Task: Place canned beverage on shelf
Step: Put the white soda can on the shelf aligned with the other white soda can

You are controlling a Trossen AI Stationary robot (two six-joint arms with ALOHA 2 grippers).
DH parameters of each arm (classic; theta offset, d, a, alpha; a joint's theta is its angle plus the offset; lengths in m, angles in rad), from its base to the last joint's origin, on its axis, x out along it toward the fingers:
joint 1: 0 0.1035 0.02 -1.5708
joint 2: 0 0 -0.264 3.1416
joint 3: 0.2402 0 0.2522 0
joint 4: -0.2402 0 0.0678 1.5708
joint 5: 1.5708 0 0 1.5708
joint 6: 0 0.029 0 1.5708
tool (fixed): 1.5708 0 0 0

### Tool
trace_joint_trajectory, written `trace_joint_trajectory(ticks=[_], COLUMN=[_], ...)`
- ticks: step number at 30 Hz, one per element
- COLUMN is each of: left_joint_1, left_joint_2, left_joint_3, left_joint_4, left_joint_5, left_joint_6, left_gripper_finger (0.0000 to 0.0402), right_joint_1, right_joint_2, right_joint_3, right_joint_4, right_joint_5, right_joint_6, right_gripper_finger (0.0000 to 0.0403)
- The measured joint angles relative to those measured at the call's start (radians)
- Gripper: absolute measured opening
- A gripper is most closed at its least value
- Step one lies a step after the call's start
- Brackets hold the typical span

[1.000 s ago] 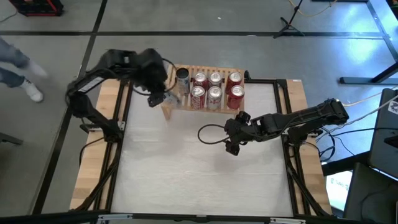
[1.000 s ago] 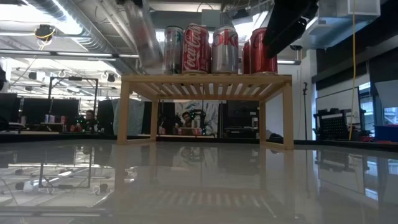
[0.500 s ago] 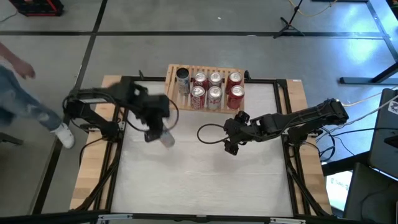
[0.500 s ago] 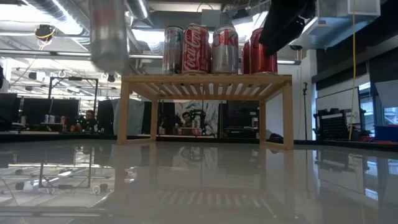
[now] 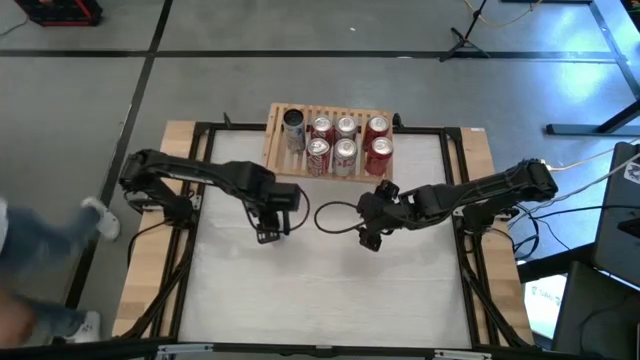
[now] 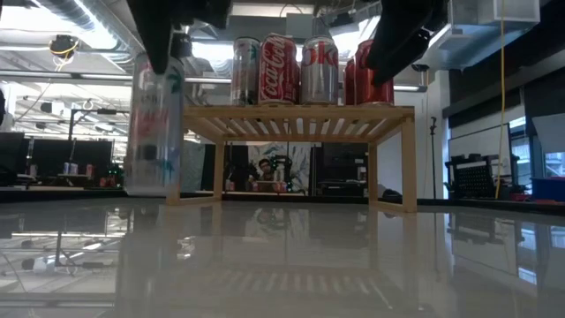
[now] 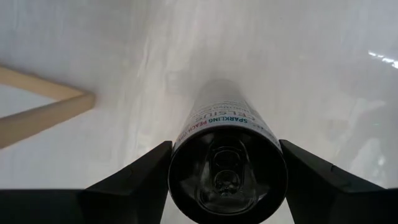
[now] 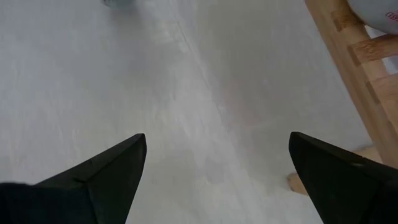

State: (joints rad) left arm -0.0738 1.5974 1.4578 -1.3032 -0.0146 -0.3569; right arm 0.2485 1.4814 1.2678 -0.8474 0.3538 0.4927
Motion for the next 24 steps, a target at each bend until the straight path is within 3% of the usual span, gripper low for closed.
trace_joint_trajectory(ticks=[18,24], left_joint_1=[-0.007,-0.007], left_joint_2=[0.036,0.036], left_joint_3=[0.0,0.0], left_joint_4=[0.066,0.066], left_joint_5=[0.006,0.01], left_joint_6=[-0.005,-0.007], left_gripper_finger=[0.0248,0.0282], right_joint_1=[0.0,0.0], right_joint_2=[0.0,0.0], right_joint_3=[0.0,0.0], right_joint_4=[0.002,0.01], right_joint_5=[-0.008,-0.008], right_joint_6=[0.0,-0.003], right_gripper_finger=[0.0383,0.0383])
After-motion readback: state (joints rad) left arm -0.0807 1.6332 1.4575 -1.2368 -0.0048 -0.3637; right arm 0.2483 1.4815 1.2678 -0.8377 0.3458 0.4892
